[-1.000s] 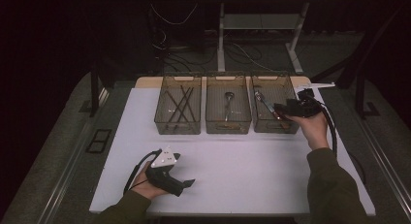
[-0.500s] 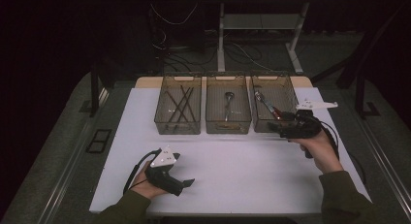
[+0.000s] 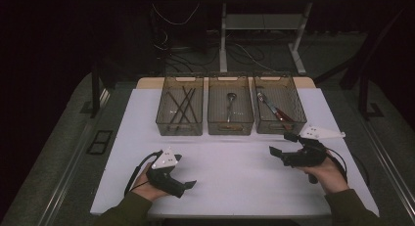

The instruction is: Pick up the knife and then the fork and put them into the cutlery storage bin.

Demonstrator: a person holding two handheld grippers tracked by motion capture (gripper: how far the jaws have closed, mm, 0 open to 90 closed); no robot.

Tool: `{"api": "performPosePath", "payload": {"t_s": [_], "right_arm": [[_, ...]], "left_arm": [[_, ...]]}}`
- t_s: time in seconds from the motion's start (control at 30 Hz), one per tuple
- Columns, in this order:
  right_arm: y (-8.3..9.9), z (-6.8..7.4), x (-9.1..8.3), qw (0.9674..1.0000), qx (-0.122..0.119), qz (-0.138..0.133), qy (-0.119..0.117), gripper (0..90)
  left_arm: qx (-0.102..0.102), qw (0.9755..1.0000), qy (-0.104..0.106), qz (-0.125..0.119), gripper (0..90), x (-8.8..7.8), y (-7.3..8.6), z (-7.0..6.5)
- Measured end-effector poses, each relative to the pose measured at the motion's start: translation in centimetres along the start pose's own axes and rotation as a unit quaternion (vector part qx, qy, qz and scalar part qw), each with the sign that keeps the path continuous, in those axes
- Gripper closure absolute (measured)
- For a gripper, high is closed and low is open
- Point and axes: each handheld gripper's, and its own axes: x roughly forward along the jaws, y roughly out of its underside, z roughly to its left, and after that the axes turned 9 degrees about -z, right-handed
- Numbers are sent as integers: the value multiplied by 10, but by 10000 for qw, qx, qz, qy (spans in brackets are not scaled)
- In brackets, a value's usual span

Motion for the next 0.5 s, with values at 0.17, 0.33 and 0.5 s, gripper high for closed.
{"api": "performPosePath", "payload": {"t_s": [0.17,0.33,0.5], "right_arm": [[19,9,-7,9999,-44,82,-49,175],[38,12,-14,9998,10,219,-39,175],[51,12,-17,9993,-69,378,-41,175]], "left_arm": [[-16,10000,-4,-23,0,0,0,0],[-1,10000,-5,-4,0,0,0,0],[-16,10000,-12,-15,0,0,0,0]]}}
